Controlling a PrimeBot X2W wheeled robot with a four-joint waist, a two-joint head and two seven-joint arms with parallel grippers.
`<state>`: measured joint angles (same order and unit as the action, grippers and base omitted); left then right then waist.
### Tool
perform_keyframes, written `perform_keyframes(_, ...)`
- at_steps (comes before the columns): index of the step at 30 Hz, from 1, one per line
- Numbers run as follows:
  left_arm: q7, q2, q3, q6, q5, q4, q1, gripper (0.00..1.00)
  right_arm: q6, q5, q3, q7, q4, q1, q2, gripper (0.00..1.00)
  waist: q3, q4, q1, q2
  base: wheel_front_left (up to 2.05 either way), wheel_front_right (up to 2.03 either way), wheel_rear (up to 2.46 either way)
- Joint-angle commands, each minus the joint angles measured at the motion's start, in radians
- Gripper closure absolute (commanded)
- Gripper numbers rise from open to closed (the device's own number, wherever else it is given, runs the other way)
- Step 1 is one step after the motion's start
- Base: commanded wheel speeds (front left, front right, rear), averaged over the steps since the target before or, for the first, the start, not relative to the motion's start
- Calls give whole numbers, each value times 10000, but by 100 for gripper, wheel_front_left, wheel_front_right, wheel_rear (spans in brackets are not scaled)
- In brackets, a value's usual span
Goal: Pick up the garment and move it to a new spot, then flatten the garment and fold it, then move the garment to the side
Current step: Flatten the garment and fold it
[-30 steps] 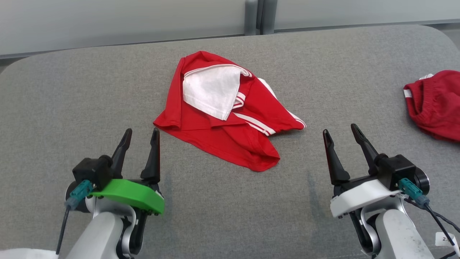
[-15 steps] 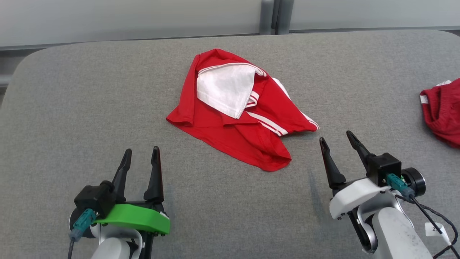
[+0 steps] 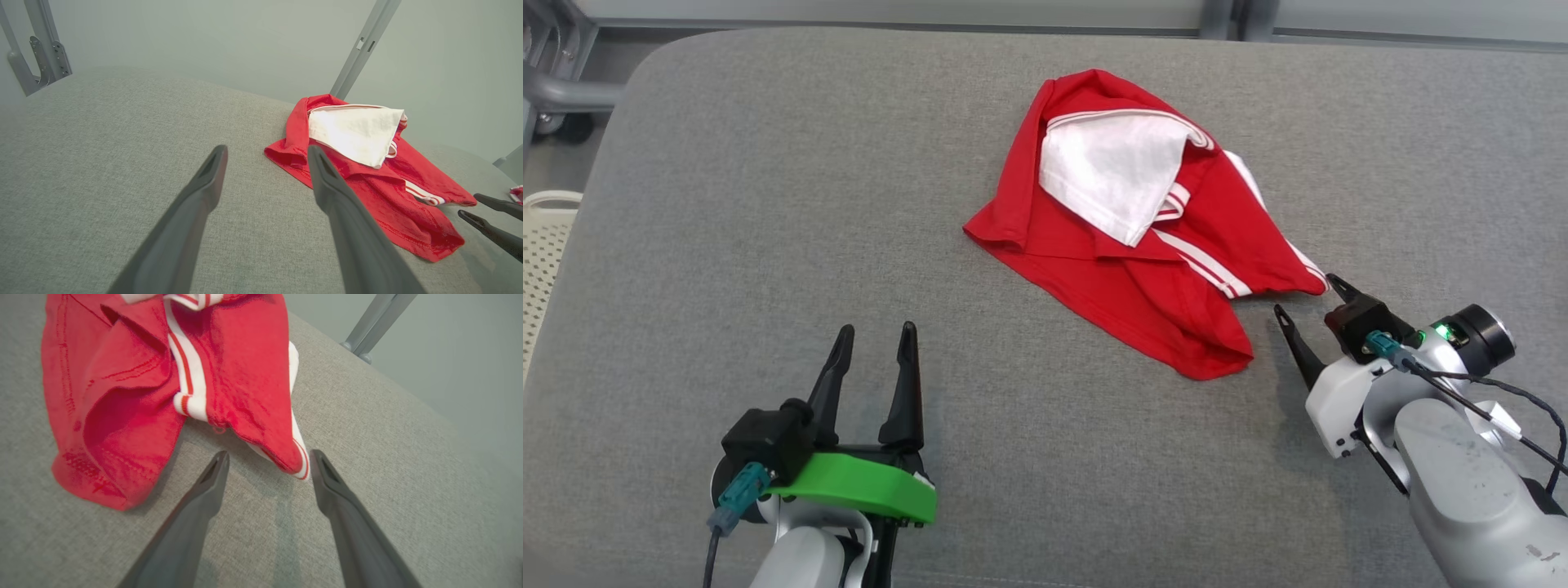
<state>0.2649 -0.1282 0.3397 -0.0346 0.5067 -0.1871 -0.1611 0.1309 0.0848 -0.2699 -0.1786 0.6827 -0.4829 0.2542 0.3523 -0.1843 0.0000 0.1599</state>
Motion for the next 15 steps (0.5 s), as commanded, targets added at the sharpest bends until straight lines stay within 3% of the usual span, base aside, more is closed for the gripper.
perform_keyframes(1, -7, 90, -59, 101, -79, -52, -172, 0, -3, 152, -236, -169, 472, -340, 149, 0, 375, -536, 0, 0, 0, 0, 0)
perform_keyframes(7, -7, 267, -192, 253, -230, -216, -138, 0, -3, 223, -612, -576, 1511, -1045, 202, 0, 450, -842, 0, 0, 0, 0, 0)
perform_keyframes(8, -7, 292, -235, 266, -261, -243, -111, 0, -3, 279, -646, -642, 1628, -1173, 206, 16, 447, -866, 0, 0, 0, 0, 0)
perform_keyframes(9, -7, 318, -264, 302, -287, -268, -91, 0, -3, 327, -684, -685, 1740, -1271, 225, 53, 437, -888, 0, 0, 0, 0, 0)
perform_keyframes(11, -7, 368, -307, 337, -325, -305, -26, 0, -3, 301, -713, -770, 1890, -1408, 175, 100, 402, -902, 0, 0, 0, 0, 0)
perform_keyframes(15, -7, 415, -420, 428, -401, -404, 107, 0, -3, 64, -639, -852, 1552, -1590, -87, 100, 276, -801, 0, 0, 0, 0, 0)
